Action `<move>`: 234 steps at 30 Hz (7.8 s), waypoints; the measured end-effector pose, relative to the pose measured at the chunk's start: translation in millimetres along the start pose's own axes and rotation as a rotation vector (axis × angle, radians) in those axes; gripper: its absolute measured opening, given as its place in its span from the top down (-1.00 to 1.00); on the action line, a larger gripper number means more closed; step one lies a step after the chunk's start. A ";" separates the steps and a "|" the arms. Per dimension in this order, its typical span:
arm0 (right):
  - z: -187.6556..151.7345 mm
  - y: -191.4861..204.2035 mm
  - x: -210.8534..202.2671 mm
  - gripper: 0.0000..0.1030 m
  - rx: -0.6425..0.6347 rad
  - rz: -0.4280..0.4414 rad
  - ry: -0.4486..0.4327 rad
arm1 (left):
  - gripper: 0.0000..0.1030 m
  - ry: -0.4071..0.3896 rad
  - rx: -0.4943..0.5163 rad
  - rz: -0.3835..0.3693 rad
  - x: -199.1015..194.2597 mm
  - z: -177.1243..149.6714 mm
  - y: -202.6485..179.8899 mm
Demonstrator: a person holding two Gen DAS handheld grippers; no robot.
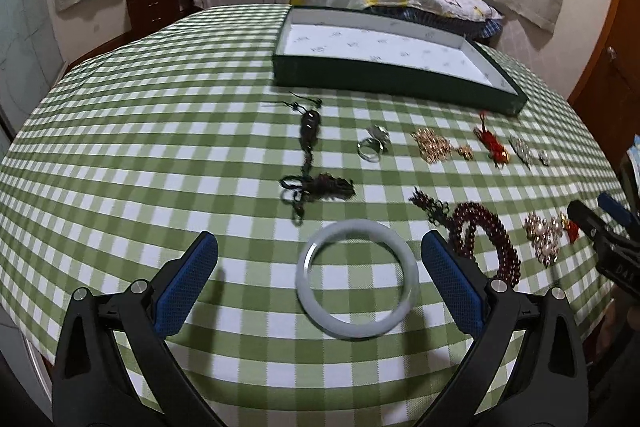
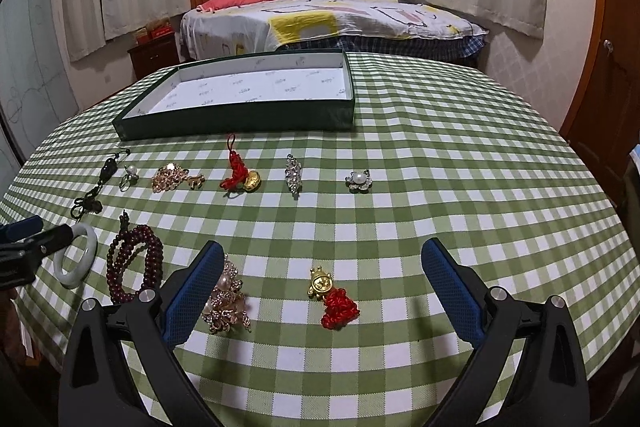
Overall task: Organize jewelry
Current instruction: 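Move the left tool to the white jade bangle while the right tool approaches the red tassel charm, then close the left tool on the bangle while the right tool closes on the red tassel charm, then lower the bangle into the green box with the left tool while the right tool lowers the charm there, then withdraw the left tool from the box while the right tool grasps the gold pearl brooch, then grasp the dark red bead bracelet with the left tool while the right tool holds the brooch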
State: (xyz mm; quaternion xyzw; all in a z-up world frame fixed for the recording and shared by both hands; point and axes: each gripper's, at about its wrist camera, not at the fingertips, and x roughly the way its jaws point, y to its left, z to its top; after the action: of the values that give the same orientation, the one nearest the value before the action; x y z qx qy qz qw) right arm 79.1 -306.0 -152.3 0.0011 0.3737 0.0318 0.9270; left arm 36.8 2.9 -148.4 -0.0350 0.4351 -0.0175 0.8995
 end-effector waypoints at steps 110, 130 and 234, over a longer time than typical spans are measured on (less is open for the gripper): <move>12.4 -9.6 -25.1 0.75 0.034 0.092 -0.032 | -0.35 -0.079 -0.051 0.052 -12.5 19.0 16.5; 133.5 0.8 26.7 0.75 0.037 0.141 -0.192 | -0.35 -0.209 0.030 0.005 26.0 136.8 -24.3; -26.9 40.6 5.4 0.50 -0.091 0.161 0.033 | -0.66 -0.097 -0.032 0.092 -11.7 -0.7 2.7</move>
State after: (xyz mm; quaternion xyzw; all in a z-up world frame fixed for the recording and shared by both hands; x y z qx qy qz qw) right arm 62.1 -265.7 -174.4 -0.0114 0.3860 0.1230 0.9142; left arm 29.0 6.3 -140.0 -0.0300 0.3926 0.0324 0.9187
